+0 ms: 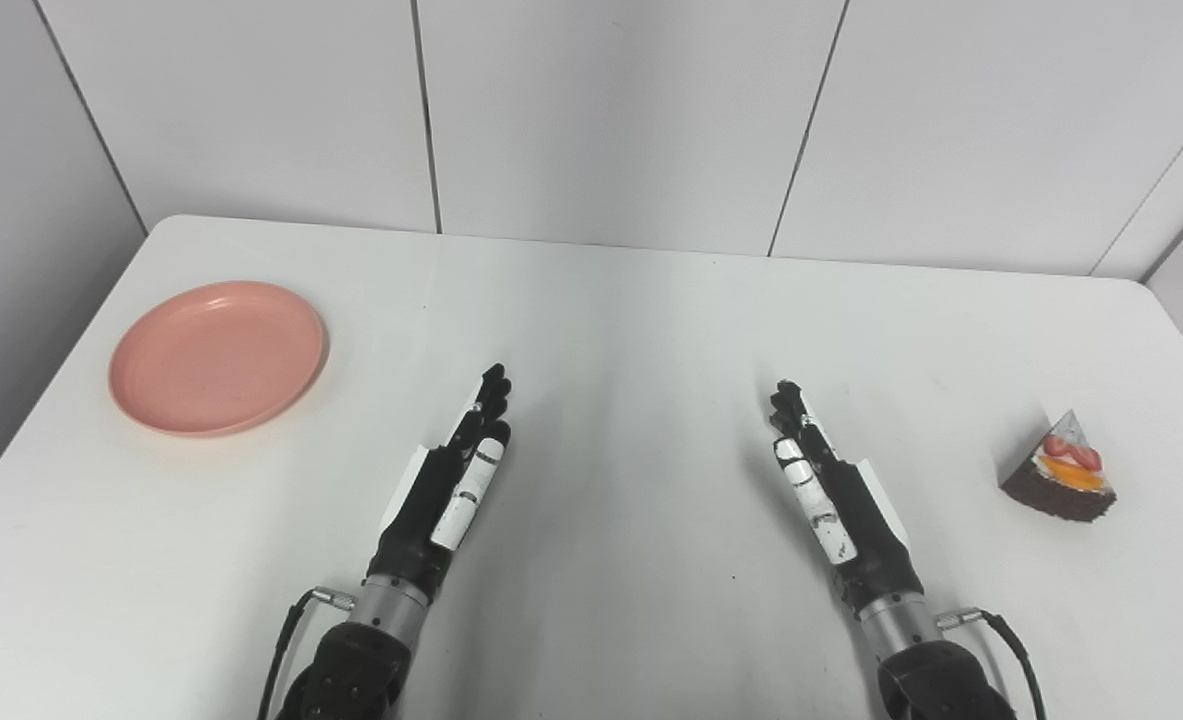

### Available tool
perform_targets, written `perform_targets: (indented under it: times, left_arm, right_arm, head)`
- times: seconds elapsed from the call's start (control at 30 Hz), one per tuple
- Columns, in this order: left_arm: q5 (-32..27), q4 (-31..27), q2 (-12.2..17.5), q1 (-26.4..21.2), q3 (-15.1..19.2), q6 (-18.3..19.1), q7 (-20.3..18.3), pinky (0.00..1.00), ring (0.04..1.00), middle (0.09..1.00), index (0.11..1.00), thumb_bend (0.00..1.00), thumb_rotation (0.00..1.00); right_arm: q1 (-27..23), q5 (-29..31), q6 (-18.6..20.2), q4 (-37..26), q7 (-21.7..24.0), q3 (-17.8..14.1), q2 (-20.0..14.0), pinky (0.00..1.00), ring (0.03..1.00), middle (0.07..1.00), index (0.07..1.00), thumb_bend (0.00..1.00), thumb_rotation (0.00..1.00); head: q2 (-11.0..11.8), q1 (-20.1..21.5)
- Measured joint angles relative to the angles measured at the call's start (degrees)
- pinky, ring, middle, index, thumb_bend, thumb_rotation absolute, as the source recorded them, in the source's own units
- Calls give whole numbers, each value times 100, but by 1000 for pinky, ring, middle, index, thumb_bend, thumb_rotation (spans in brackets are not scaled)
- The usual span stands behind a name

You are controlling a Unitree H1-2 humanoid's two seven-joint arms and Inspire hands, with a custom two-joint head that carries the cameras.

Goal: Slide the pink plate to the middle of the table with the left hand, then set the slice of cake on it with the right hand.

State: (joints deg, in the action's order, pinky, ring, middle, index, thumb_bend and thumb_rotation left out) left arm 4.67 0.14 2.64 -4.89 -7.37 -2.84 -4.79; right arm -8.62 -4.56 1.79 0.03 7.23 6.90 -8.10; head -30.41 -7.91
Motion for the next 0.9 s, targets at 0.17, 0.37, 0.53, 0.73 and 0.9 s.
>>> perform_targets:
  times: [0.17,0.37,0.53,0.73,0.9]
  left_arm:
    - [-1,-2,3,0,-2,3,-2,978,1000,1000,1000,403,1000]
    - [-2,-2,4,0,-4,3,-3,971,1000,1000,1000,404,1000]
    - [-1,-3,4,0,-4,4,-2,973,1000,1000,997,403,1000]
    - [-3,-3,3,0,-3,5,-3,976,1000,1000,999,399,1000]
    - [-2,-3,3,0,-4,5,-3,973,1000,1000,1000,399,1000]
  right_arm:
    - [0,0,0,-3,0,9,-12,982,970,980,996,364,1000]
    - [0,1,0,-6,0,22,-25,985,970,977,993,368,1000]
    - [0,4,0,-6,1,25,-25,983,970,978,995,362,1000]
    - [0,16,0,-6,1,26,-27,983,971,980,996,365,1000]
    - [-1,13,0,-6,1,42,-44,984,970,979,995,383,1000]
  head:
    - [0,0]
    - [0,0]
    - [-9,0]
    - [-9,0]
    - [-9,-9]
